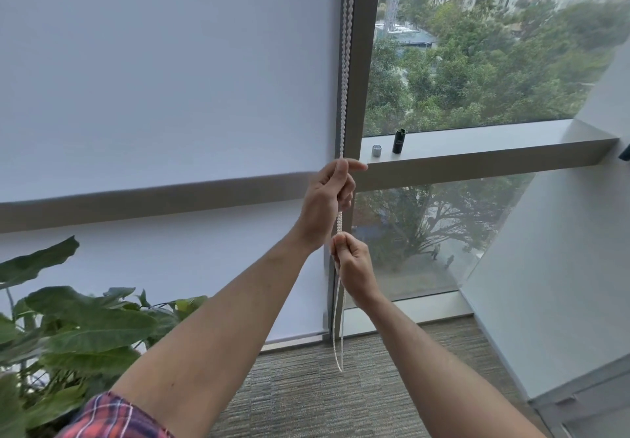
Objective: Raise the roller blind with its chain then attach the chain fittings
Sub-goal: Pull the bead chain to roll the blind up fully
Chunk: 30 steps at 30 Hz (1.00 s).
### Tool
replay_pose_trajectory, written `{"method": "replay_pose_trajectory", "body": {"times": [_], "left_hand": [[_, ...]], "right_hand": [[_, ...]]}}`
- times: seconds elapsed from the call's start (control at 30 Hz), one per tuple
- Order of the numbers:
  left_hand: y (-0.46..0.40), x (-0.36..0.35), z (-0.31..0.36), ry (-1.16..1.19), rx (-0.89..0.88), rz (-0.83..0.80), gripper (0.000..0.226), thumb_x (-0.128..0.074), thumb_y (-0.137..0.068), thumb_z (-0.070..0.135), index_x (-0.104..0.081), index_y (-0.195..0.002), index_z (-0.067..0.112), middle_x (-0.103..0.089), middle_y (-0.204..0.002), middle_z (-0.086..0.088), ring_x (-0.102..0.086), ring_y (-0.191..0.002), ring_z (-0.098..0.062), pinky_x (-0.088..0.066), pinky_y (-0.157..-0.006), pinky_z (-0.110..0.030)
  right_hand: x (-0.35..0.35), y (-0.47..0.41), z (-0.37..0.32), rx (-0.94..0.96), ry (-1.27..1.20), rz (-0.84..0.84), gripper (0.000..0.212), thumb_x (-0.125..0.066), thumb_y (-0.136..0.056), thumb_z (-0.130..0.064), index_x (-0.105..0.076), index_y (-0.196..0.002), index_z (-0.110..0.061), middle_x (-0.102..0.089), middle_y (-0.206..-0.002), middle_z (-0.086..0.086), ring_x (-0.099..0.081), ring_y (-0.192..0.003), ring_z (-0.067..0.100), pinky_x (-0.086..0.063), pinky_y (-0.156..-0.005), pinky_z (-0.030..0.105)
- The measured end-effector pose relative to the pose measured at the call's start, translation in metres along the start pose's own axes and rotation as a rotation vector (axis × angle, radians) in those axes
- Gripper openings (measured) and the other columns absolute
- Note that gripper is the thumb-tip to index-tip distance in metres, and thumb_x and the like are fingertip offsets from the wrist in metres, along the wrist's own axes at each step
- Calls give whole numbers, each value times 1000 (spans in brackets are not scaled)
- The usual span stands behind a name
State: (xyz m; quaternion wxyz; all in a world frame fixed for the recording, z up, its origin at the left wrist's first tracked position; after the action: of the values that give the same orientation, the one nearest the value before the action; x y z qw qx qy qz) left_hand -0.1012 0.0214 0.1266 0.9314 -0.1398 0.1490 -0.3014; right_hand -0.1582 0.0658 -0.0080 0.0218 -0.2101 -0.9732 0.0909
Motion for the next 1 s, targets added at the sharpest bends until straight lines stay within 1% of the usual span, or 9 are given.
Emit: {"method": "replay_pose_trajectory", "body": {"times": [0.13,0.3,0.4,0.47,0.53,0.67,0.77,0.87,1.0], "left_hand": [[17,0,-23,4,35,83,40,-32,-107,23,-54,-75,12,-33,-50,11,-24,-44,-4,-21,-43,-20],[18,6,-22,-30,9,163,41,-33,-107,18,-45,-68,11,-29,-49,-1,-24,-38,-6,-13,-39,-32],[20,7,-26,-47,13,166,41,-34,-106,18,-46,-69,9,-30,-46,0,-25,-37,-6,-16,-37,-24],[24,9,-35,-77,31,153,41,-34,-107,17,-47,-69,6,-31,-50,-2,-25,-39,-7,-19,-40,-23],[33,12,-47,-92,65,148,44,-34,-107,17,-49,-65,13,-31,-51,-2,-26,-42,-8,-22,-43,-23],[50,16,-69,-98,153,138,42,-38,-105,23,-54,-66,19,-33,-54,-3,-28,-44,-10,-17,-47,-35],[52,13,-74,-88,173,118,40,-39,-104,26,-52,-67,16,-32,-50,-2,-26,-40,-9,-15,-44,-35],[52,13,-77,-93,187,113,46,-37,-106,17,-53,-63,22,-31,-48,1,-23,-40,-10,-14,-43,-33],[56,11,-82,-108,185,75,46,-39,-105,14,-55,-63,25,-34,-49,8,-24,-45,-8,-18,-44,-27]], "right_hand": [[2,10,14,-34,15,-52,42,-43,-98,-20,-52,-58,-30,-43,-52,-15,-33,-51,4,-27,-50,25],[3,5,14,-95,-40,-184,38,-47,-100,-23,-65,-66,-28,-52,-55,-9,-44,-46,9,-38,-45,22],[15,-9,-1,-111,-73,-232,17,-56,-91,-19,-73,-94,-21,-70,-83,-2,-64,-77,14,-50,-73,31],[27,-23,-17,-110,-153,-214,35,-57,-81,-8,-70,-112,-16,-74,-101,2,-67,-98,17,-51,-85,32],[33,-34,-40,-97,-273,-191,45,-53,-72,-7,-71,-113,-12,-74,-107,8,-67,-106,21,-52,-88,30],[18,-44,-89,-1,-368,-222,31,-47,-94,-21,-69,-112,-8,-72,-102,13,-68,-93,28,-55,-84,37],[2,-49,-120,92,-351,-234,35,-40,-103,-31,-67,-115,-12,-66,-82,4,-59,-66,17,-51,-60,29],[-5,-52,-131,154,-295,-147,36,-38,-104,-32,-70,-91,-20,-45,-58,-10,-34,-48,6,-29,-43,20],[-6,-48,-122,187,-280,-29,38,-40,-103,-27,-61,-71,-24,-34,-49,-14,-26,-41,4,-23,-38,19]]}}
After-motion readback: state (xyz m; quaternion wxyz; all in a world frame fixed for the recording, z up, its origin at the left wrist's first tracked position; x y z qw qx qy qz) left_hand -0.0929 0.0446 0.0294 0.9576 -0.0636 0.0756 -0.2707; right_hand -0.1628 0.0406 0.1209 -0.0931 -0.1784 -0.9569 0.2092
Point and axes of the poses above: each hand's wrist, its own y-axis away from the middle knuckle, its own x-axis out of the back of the hand, z = x × y, the point moved 6 cm from there along -y, towards the middle knuckle
